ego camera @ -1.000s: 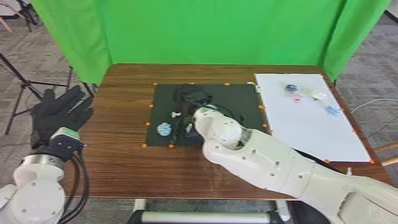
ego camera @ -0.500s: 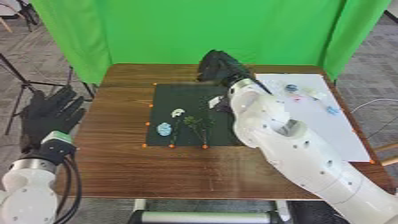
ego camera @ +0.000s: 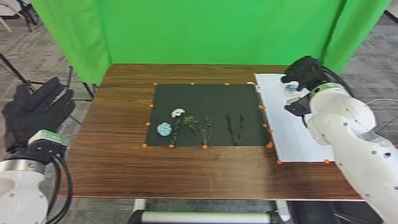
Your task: Arrange flowers
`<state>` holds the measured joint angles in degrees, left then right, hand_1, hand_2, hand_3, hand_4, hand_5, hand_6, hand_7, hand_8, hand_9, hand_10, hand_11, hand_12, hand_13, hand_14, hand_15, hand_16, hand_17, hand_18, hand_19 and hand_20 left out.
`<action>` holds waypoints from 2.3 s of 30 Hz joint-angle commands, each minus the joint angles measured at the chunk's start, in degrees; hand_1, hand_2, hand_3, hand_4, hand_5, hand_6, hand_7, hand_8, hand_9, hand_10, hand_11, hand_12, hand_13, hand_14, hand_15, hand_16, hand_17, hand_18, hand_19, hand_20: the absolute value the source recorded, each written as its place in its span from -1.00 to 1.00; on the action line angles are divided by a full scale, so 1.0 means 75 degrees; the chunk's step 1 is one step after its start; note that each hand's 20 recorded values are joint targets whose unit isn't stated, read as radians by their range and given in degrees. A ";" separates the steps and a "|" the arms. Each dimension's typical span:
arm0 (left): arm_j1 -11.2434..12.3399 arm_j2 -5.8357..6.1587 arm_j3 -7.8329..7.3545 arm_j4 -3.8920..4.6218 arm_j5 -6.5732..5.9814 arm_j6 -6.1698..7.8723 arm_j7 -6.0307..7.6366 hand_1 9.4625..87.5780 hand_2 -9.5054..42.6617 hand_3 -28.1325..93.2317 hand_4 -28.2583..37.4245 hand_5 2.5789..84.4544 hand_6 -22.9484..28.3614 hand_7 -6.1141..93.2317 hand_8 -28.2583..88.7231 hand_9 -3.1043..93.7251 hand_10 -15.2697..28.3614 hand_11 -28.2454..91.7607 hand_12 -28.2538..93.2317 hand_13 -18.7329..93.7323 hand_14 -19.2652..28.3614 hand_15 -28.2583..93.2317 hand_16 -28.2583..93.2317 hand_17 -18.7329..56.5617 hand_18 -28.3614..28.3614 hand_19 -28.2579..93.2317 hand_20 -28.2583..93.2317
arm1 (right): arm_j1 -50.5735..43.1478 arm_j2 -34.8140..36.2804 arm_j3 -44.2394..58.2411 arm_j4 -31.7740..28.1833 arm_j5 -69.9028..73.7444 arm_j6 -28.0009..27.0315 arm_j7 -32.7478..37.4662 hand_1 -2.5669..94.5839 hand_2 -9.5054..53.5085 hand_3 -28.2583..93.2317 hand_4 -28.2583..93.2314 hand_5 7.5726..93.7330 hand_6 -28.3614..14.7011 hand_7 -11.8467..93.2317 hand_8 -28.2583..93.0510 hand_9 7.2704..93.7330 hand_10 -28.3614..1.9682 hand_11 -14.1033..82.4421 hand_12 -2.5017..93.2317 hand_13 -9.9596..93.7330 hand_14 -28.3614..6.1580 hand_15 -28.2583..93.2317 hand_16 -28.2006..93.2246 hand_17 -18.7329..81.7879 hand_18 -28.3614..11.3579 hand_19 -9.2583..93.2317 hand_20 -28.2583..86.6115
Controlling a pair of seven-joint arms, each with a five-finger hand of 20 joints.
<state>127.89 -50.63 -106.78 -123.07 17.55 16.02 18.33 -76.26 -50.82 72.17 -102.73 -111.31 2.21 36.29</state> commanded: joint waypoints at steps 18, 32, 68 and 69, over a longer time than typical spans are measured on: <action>0.0225 0.0035 0.0009 -0.0119 -0.0437 0.0737 0.0254 -0.59 -0.12 0.62 -1.00 -0.04 0.19 -0.53 -0.72 -0.26 0.31 -0.17 -0.42 -0.28 0.42 0.08 -0.71 -0.68 0.45 -0.05 -0.40 | -0.0562 -0.0104 0.0784 0.0947 -0.1035 -0.1551 0.1167 -0.13 -1.00 0.78 -1.00 -0.28 0.01 -0.45 -0.74 -0.38 -0.17 -0.43 -0.77 0.32 -0.23 0.75 -0.11 -0.20 -0.76 0.56 0.09; 0.0301 0.0024 -0.0065 -0.0131 -0.0460 0.0766 0.0217 -0.60 -0.12 0.63 -1.00 -0.04 0.19 -0.53 -0.72 -0.26 0.31 -0.17 -0.42 -0.28 0.42 0.09 -0.72 -0.68 0.45 -0.05 -0.40 | 0.0384 0.0103 0.0746 0.1789 -0.0336 -0.1944 0.1998 -0.10 -1.00 0.77 -1.00 -0.19 -0.10 -0.50 -0.74 -0.34 -0.19 -0.40 -0.82 0.36 -0.24 0.73 -0.12 -0.16 -0.80 0.58 0.08; 0.0080 -0.0022 0.0113 -0.0075 -0.0985 0.0751 0.0297 -0.59 -0.09 0.64 -1.00 -0.02 0.22 -0.53 -0.72 -0.24 0.35 -0.15 -0.43 -0.28 0.46 0.14 -0.73 -0.68 0.45 -0.03 -0.41 | -0.0388 0.0322 0.0434 0.0804 -0.1261 -0.0173 0.1034 0.41 -1.00 0.63 -1.00 0.43 0.36 0.13 -0.41 0.71 0.36 -0.31 0.11 0.57 0.40 0.39 0.26 -0.07 -0.62 0.55 0.12; 0.0031 -0.0005 0.0143 -0.0047 -0.0964 0.0694 0.0253 -0.59 -0.09 0.64 -1.00 -0.02 0.22 -0.53 -0.72 -0.24 0.35 -0.15 -0.43 -0.28 0.45 0.13 -0.73 -0.68 0.45 -0.03 -0.41 | -0.0318 0.0277 0.0346 0.0620 -0.1172 -0.0147 0.0843 0.41 -1.00 0.63 -1.00 0.43 0.36 0.13 -0.40 0.71 0.36 -0.31 0.12 0.57 0.40 0.40 0.28 -0.07 -0.62 0.56 0.12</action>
<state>130.40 -50.88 -107.54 -124.53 9.76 23.75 21.22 -76.14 -49.60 74.02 -85.73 -117.91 1.93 49.06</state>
